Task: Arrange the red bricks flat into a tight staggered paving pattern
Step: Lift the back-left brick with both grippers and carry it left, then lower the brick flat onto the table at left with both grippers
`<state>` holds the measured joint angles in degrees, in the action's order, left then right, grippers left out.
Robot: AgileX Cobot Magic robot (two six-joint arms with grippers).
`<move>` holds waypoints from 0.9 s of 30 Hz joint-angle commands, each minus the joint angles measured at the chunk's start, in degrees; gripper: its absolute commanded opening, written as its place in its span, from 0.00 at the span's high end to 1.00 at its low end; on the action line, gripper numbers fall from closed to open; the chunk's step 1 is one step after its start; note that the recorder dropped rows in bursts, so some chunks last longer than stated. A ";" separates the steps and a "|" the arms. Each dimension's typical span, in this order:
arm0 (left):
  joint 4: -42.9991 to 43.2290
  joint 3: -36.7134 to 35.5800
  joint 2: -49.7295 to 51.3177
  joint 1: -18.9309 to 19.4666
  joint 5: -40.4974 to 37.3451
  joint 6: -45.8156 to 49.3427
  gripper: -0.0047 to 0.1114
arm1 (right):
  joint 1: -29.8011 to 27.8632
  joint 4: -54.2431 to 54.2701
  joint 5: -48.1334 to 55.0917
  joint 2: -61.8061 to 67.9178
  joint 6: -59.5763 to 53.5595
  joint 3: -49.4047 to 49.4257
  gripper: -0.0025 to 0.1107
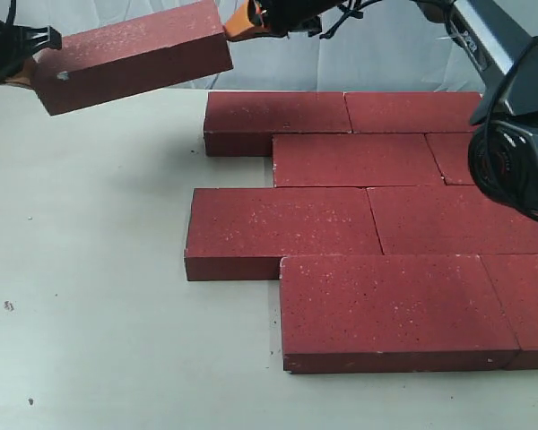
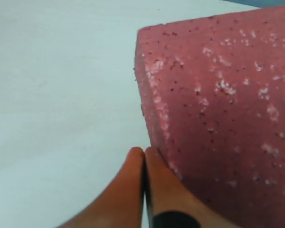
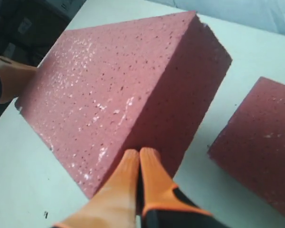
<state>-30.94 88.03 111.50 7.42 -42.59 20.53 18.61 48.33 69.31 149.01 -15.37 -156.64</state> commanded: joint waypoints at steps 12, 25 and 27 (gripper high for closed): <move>8.67 0.11 3.98 3.84 0.08 -0.18 0.96 | 11.63 -9.44 0.65 1.98 6.42 -0.12 0.98; 8.49 0.11 10.62 3.93 4.50 -0.02 0.96 | 13.02 -10.34 0.65 7.03 7.96 1.12 0.98; 8.49 0.11 11.53 3.93 4.64 -0.02 0.96 | 13.02 -10.34 0.65 7.88 7.96 1.67 0.98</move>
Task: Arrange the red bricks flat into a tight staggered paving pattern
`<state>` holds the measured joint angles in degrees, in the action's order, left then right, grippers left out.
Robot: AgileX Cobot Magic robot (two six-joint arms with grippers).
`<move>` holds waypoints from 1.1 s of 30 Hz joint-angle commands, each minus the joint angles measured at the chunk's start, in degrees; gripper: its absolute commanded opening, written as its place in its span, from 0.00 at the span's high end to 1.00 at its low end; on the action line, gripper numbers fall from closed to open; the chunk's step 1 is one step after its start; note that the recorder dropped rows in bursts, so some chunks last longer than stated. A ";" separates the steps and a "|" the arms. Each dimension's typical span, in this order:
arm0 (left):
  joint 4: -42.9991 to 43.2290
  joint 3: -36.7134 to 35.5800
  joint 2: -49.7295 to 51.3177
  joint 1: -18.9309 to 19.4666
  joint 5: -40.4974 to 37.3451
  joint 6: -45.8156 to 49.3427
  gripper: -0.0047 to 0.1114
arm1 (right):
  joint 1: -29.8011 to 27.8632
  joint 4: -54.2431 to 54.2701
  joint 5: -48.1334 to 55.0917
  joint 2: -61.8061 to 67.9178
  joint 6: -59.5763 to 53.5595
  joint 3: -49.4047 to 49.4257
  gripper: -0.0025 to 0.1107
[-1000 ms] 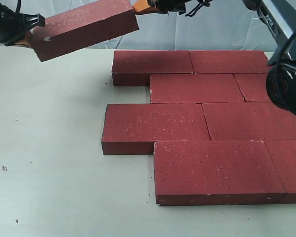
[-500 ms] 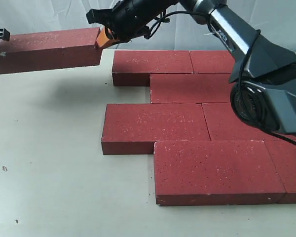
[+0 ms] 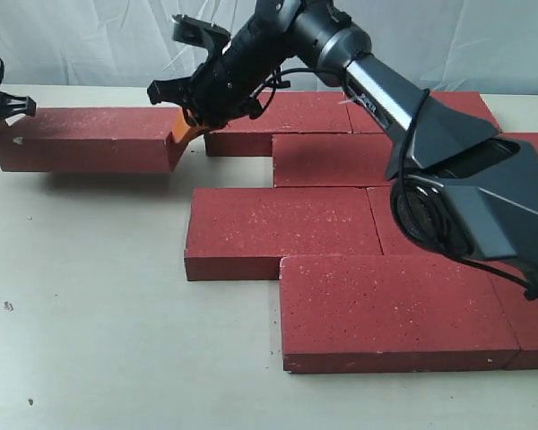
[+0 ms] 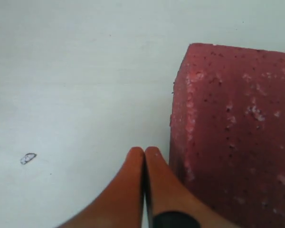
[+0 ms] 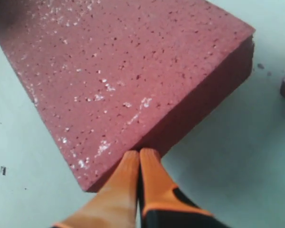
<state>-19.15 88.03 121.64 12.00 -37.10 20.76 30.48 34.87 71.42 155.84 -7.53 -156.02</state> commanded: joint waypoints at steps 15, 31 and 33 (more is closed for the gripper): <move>-0.29 0.11 4.12 -0.61 0.01 -0.17 0.96 | 0.60 -2.86 -1.46 3.28 6.35 1.04 0.98; 0.75 0.11 4.12 -0.61 3.27 1.04 0.96 | -3.04 -8.75 -1.46 -1.42 10.65 1.04 0.98; 0.75 0.11 4.12 -0.61 3.56 1.04 0.96 | -2.80 -7.10 -1.46 -0.42 10.65 1.04 0.98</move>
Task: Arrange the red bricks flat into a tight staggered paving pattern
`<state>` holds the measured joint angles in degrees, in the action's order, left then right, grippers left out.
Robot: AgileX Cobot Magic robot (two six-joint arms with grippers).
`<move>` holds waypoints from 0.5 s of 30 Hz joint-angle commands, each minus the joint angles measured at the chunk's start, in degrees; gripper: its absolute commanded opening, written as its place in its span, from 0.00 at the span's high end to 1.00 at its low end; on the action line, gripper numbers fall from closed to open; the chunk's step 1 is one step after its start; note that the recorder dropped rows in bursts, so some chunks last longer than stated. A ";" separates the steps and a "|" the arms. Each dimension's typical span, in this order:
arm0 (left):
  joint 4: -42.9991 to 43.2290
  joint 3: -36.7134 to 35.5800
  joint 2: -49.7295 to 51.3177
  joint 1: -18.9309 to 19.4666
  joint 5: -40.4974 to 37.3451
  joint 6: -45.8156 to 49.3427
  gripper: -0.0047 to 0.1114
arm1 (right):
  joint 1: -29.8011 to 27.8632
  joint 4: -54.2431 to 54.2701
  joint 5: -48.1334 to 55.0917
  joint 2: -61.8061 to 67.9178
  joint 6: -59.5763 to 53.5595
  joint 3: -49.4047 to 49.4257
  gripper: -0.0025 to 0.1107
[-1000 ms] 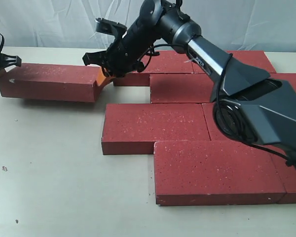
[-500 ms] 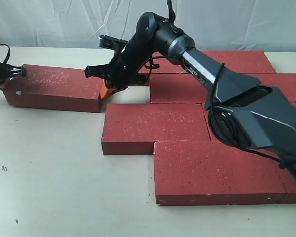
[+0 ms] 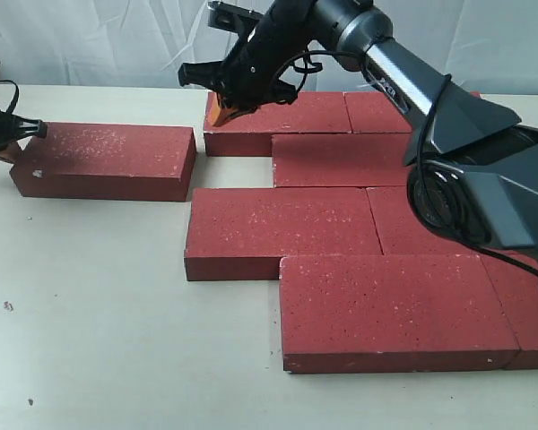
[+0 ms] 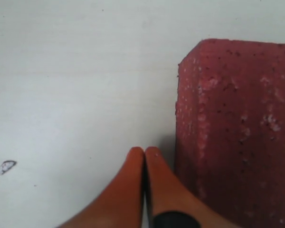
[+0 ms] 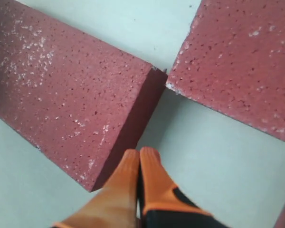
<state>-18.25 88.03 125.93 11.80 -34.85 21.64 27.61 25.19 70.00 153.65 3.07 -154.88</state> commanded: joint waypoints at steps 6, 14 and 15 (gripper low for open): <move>-1.34 0.11 -0.16 -0.41 1.41 0.15 0.96 | 2.93 1.44 -0.04 4.39 0.06 -0.10 0.98; -2.06 0.11 -0.16 -0.41 0.70 0.00 0.96 | 4.74 3.90 -0.04 6.12 0.06 -0.10 0.98; -2.56 0.11 -0.16 -0.41 0.43 0.00 0.96 | 4.73 4.01 -0.04 6.12 0.06 -0.10 0.98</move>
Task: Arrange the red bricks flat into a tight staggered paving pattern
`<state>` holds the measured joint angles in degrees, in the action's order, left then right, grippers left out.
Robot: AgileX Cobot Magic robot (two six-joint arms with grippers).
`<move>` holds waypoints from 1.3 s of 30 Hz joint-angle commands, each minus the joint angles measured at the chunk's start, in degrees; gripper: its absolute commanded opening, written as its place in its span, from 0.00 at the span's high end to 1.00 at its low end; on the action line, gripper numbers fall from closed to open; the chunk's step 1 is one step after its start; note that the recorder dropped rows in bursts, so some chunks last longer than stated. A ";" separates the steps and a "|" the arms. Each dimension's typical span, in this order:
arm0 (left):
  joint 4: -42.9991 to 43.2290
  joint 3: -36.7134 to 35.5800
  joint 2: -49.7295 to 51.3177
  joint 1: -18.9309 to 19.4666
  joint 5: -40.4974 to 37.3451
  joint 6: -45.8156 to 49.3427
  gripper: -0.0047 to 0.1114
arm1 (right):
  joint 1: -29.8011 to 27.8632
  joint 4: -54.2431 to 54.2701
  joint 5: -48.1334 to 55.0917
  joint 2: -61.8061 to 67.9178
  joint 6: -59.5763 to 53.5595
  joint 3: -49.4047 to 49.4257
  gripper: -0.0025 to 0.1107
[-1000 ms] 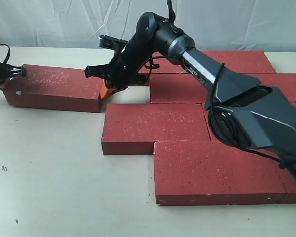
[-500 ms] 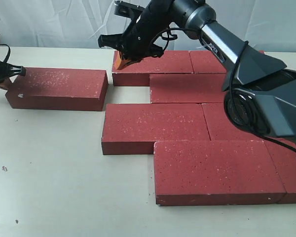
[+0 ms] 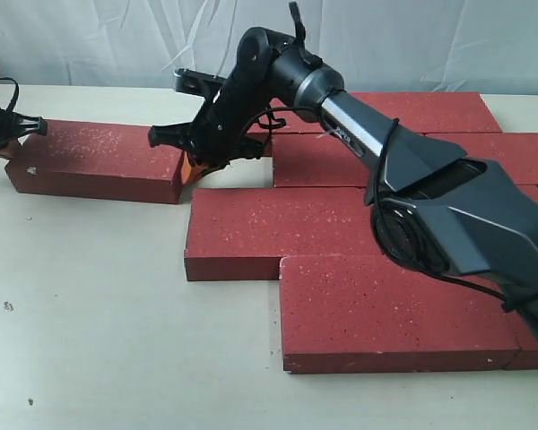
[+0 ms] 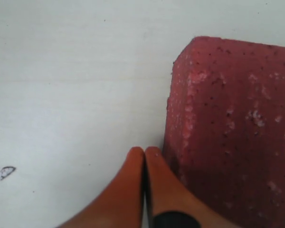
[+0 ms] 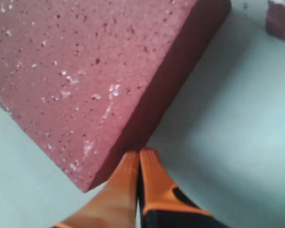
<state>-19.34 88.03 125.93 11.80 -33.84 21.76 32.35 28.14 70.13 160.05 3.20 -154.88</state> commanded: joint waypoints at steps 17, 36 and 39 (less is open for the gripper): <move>-3.33 0.11 -0.16 -0.52 -3.06 0.03 0.96 | -0.26 -1.67 -0.17 -3.20 1.82 -0.21 0.98; -3.77 0.11 -0.01 -0.52 -3.24 0.49 0.96 | -0.34 -9.01 -0.17 -3.20 5.67 -0.21 0.98; -4.73 0.11 0.52 -0.52 -2.81 1.43 0.96 | -0.34 -10.67 -0.17 -3.20 5.84 -0.21 0.98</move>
<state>-22.74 88.03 125.97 11.77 -37.23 22.45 32.40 19.29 70.38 157.44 8.85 -154.88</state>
